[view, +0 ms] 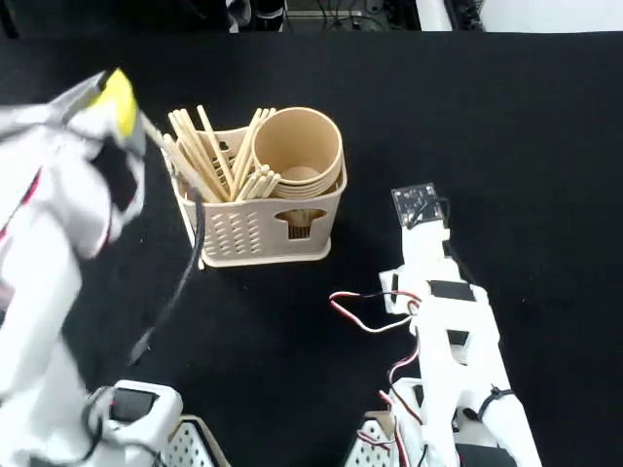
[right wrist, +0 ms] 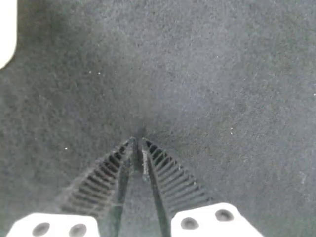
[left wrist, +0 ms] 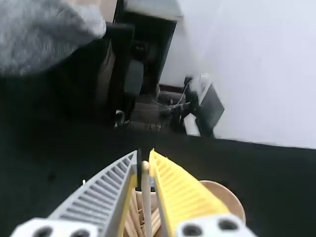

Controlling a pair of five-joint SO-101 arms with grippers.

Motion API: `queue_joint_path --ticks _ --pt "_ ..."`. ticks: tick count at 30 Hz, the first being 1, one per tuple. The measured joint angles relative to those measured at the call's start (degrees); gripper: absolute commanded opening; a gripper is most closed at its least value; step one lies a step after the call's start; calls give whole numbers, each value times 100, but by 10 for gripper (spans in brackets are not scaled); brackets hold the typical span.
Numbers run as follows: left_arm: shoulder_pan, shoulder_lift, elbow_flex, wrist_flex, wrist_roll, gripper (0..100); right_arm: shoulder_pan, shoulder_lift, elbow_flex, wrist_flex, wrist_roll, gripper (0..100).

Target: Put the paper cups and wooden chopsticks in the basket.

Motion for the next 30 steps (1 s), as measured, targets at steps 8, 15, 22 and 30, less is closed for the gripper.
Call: queue_joint_path --ticks 8,15,22,30 --pt "9 -2479 2488 -1749 9 29 0 0 0 0 0 12" --pt "26 -4062 6532 -5793 -35 31 0 0 0 0 0 12" --pt "580 -3341 7877 -7156 -993 30 0 0 0 0 0 12" --pt "686 -2523 6523 -5662 -844 30 0 0 0 0 0 12"
